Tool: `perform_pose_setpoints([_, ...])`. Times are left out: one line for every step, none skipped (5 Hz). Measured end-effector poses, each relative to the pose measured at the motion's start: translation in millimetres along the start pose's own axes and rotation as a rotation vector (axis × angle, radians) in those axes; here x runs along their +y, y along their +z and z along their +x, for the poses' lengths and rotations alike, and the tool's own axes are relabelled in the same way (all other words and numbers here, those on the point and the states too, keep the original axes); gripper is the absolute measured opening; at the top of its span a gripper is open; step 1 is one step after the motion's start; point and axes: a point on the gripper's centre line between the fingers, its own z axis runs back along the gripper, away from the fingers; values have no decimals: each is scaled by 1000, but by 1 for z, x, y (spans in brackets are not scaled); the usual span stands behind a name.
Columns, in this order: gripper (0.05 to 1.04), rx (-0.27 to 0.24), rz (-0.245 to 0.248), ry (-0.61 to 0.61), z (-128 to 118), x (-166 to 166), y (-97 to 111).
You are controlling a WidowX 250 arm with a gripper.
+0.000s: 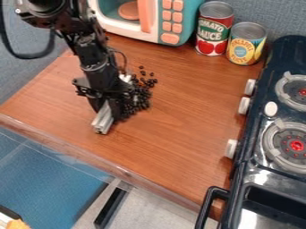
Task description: Sweep into pile
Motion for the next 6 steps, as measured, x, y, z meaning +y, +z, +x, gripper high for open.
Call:
perform_pose_setpoints([389, 0, -11, -3, 1, -8, 0])
perform_pose_setpoints([389, 13, -29, 14, 0, -12, 1])
perform_pose_setpoints([389, 41, -61, 7, -3, -16, 8])
perform_pose_setpoints([388, -36, -82, 20, 12, -6, 38])
perform_pose_setpoints([388, -88, -93, 17, 24, 14, 67])
perform_pose_setpoints([388, -96, -27, -17, 39, 43, 78])
